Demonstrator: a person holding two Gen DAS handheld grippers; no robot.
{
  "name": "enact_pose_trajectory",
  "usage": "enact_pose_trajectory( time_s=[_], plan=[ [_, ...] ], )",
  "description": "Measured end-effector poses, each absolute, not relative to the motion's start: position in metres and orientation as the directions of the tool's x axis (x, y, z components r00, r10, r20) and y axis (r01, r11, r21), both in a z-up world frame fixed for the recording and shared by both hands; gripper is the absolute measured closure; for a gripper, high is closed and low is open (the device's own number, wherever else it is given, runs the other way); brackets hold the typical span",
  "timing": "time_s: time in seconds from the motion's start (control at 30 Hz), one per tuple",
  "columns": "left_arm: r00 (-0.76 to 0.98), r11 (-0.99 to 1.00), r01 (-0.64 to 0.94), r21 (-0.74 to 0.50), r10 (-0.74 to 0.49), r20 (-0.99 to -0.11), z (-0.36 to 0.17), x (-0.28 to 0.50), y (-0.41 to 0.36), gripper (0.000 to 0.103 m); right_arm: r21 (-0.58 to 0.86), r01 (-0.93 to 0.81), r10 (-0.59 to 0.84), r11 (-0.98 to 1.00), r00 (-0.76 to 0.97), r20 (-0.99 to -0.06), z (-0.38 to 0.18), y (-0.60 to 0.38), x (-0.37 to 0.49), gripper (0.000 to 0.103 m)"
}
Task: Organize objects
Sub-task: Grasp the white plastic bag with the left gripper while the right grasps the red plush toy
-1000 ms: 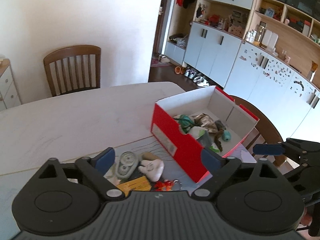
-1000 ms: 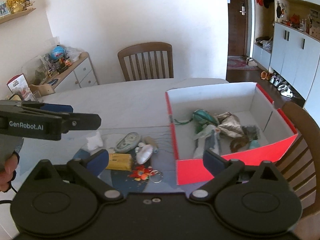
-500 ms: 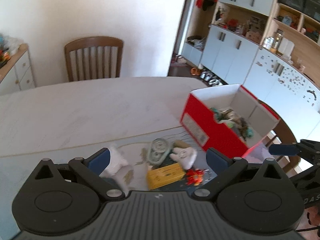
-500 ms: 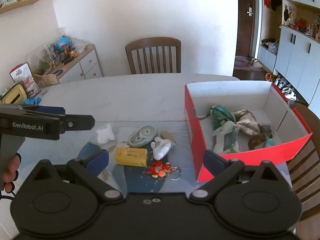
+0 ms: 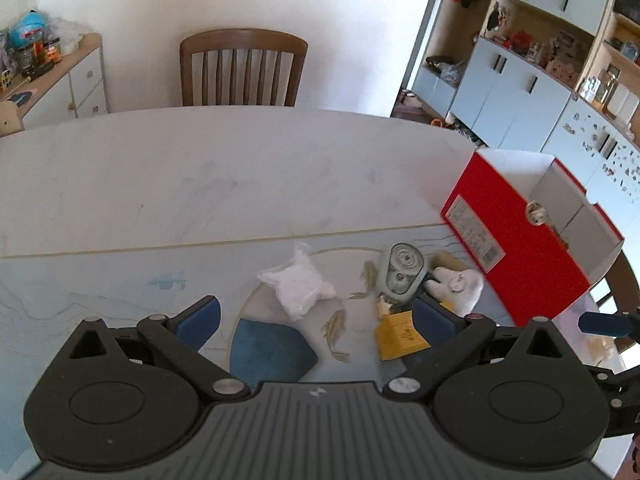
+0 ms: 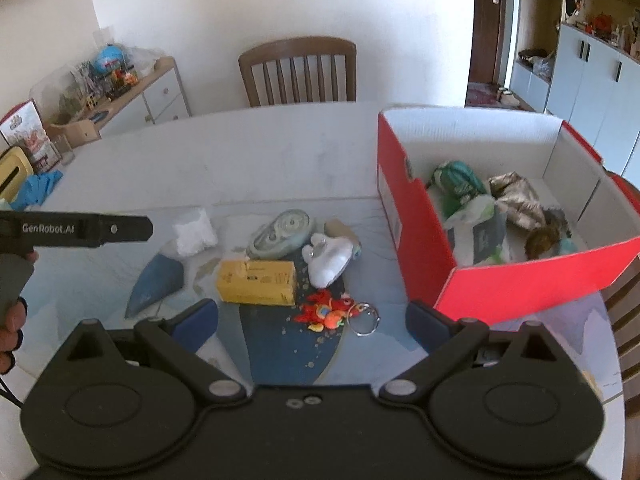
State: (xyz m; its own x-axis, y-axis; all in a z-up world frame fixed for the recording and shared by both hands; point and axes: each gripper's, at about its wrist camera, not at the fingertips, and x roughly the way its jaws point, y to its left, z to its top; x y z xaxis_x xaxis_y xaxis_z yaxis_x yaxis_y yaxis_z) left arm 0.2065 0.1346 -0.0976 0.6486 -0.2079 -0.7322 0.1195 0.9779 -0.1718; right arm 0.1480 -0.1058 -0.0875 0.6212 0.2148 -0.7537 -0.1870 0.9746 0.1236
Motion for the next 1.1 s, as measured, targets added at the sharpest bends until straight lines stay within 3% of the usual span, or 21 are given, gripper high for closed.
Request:
enact_pose_trajectory(
  time_s=[0.43, 0.77, 1.07, 1.1],
  plan=[
    [0.631, 0.986, 0.131, -0.100, -0.161, -0.759, -0.144, 0.243, 0.141, 0.000, 0.081, -0.162, 0.163, 0.983, 0.595, -0.787, -0.133, -0.098, 0.167, 0.011],
    [0.621, 0.980, 0.188, -0.066, -0.171, -0.765, -0.163, 0.255, 0.134, 0.001, 0.066, -0.169, 0.153, 0.983, 0.578, -0.802, -0.153, -0.088, 0.179, 0.026],
    [0.618, 0.972, 0.226, -0.057, -0.188, -0.763, -0.168, 0.265, 0.129, 0.010, 0.101, -0.165, 0.178, 0.981, 0.565, -0.806, -0.162, -0.089, 0.189, 0.030],
    [0.617, 0.972, 0.227, -0.062, -0.193, -0.763, -0.168, 0.266, 0.129, 0.018, 0.100, -0.162, 0.176, 0.982, 0.565, -0.806, -0.163, -0.089, 0.189, 0.030]
  ],
)
